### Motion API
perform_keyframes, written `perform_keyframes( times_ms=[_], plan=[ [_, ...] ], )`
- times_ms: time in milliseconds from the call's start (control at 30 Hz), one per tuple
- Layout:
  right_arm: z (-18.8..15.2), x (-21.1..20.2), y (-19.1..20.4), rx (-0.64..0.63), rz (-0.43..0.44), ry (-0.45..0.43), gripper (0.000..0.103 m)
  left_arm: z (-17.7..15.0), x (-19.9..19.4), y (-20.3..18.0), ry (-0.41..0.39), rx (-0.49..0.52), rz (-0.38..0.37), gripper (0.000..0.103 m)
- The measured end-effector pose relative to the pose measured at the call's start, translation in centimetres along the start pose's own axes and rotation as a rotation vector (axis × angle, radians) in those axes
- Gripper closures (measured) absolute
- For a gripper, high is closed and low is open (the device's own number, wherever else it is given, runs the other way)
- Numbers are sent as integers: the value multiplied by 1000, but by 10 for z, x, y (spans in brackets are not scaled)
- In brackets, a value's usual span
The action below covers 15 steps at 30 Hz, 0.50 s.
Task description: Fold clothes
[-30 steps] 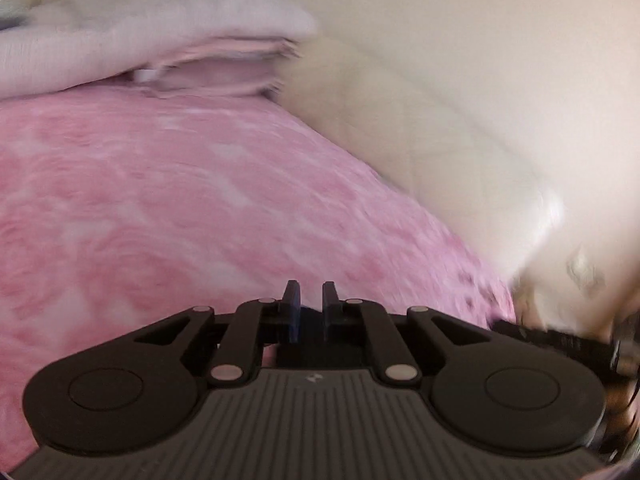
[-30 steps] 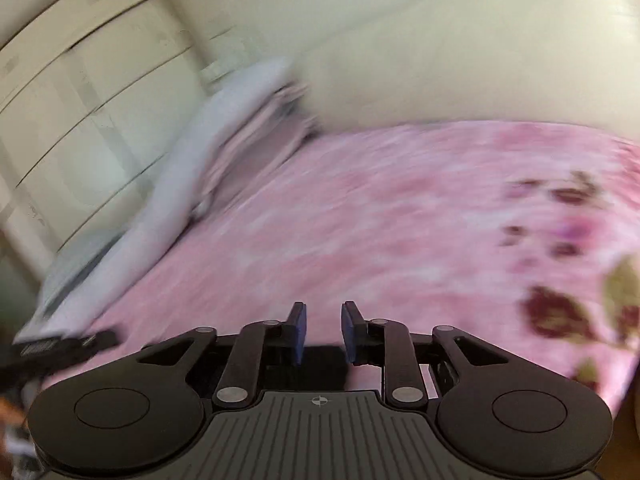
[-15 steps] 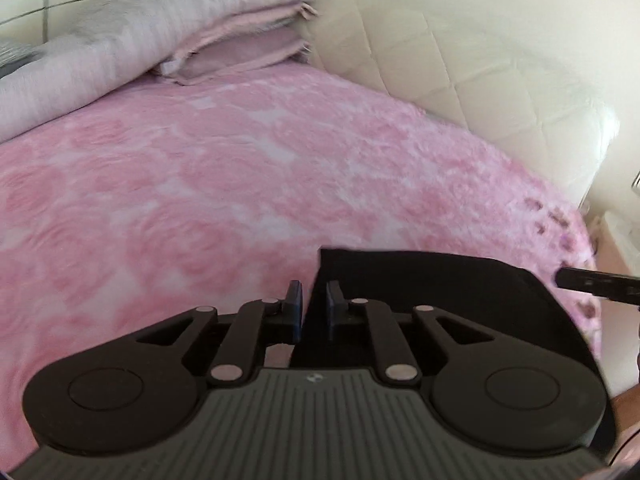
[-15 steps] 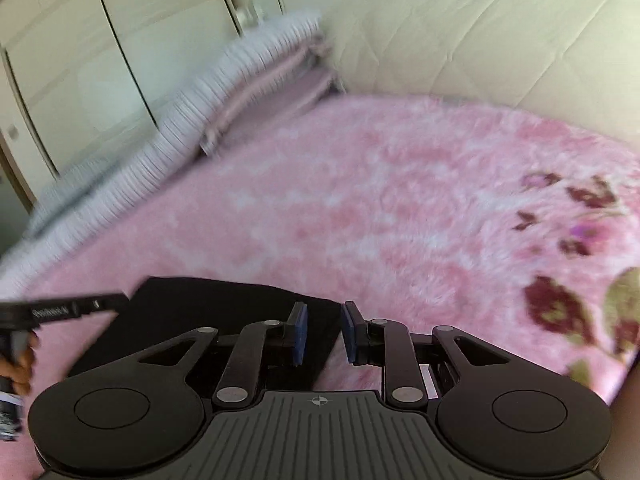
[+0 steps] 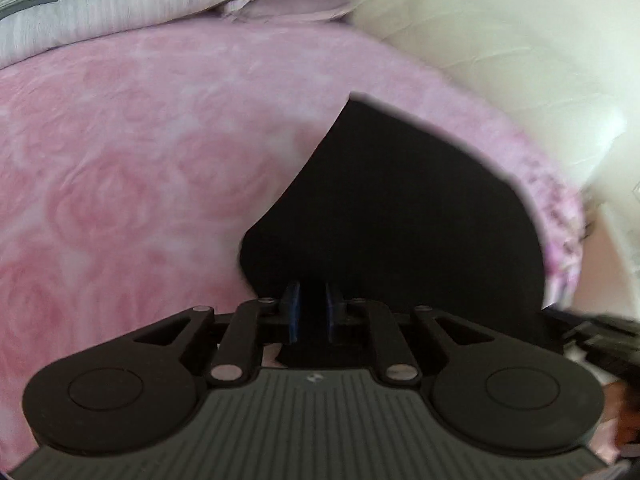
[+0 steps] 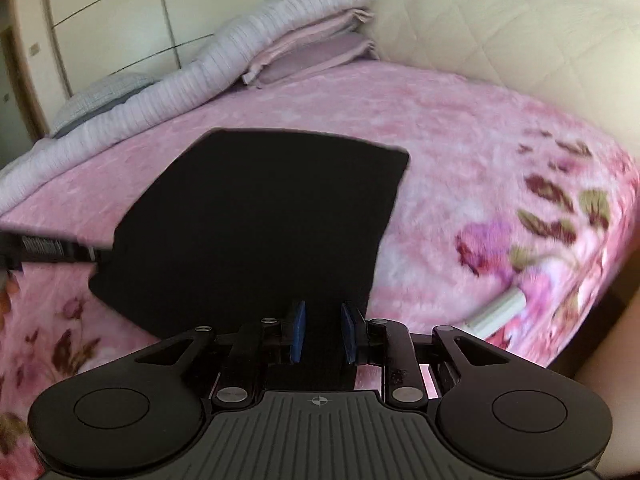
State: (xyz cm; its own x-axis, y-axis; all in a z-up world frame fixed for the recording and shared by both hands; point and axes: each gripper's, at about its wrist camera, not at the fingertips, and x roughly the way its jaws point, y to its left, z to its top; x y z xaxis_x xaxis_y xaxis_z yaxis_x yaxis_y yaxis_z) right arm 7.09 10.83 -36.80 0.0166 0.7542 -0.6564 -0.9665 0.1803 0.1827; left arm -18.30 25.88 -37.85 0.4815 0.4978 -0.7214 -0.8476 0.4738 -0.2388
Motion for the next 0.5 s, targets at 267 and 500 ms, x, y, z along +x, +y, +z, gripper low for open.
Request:
perform_keyframes(
  times_ms=[267, 500],
  plan=[
    [9, -42, 11, 20, 5, -49, 79, 2, -47, -19, -70, 11, -4, 93],
    [-9, -21, 17, 33, -72, 56, 79, -10, -16, -36, 25, 45, 50, 93]
  ],
)
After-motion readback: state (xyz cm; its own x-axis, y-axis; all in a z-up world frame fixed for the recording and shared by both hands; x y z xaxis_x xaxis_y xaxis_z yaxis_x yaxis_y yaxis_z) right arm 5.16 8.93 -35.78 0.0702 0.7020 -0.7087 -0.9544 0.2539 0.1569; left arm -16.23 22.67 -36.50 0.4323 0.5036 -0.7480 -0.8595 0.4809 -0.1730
